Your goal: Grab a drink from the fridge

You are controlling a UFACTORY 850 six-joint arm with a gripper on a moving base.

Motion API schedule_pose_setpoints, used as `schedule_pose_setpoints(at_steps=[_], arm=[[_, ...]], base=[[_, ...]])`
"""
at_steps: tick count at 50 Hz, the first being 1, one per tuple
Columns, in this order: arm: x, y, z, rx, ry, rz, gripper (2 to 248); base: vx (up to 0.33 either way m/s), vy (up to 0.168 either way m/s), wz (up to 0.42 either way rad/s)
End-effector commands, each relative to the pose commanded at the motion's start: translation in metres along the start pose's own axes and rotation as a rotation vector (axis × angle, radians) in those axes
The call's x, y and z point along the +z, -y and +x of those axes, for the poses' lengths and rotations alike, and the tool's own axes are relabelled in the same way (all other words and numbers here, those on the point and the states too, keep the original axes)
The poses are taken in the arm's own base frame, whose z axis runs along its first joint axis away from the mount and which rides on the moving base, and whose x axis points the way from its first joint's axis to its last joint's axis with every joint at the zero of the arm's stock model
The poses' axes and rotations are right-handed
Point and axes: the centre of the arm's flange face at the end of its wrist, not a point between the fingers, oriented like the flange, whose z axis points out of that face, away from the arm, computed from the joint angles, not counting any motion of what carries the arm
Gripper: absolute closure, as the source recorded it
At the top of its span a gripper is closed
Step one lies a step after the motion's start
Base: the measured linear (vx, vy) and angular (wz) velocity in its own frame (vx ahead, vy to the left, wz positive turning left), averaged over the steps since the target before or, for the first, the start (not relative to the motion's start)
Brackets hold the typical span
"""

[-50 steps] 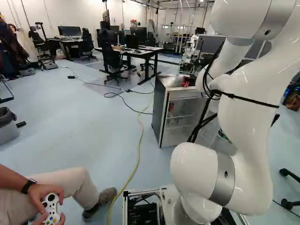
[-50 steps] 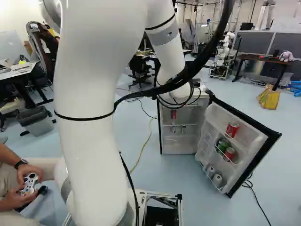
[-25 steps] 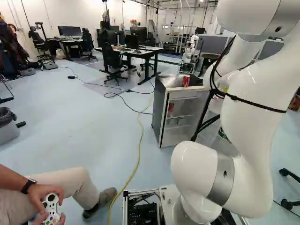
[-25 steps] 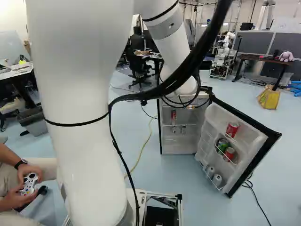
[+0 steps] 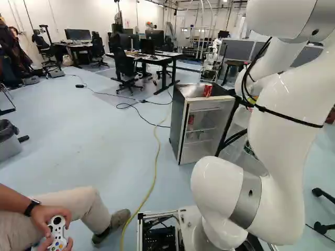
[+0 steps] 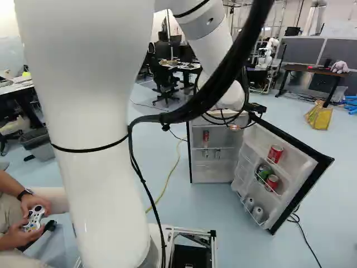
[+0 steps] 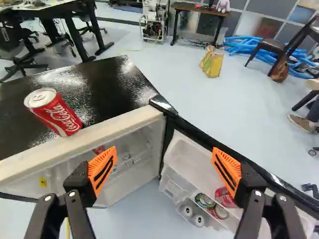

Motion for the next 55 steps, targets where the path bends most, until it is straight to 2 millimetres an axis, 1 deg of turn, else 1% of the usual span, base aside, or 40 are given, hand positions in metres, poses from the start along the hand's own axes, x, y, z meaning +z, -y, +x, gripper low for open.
schedule_pose_setpoints(at_steps=[37,55], arm=[[0.0,-0.061,0.024,0.112,0.153,-0.158,3],[0.004,-0.086,0.04,0.165,0.223,-0.215,3]], base=[[0.0,0.0,0.0],[0.0,0.0,0.0]])
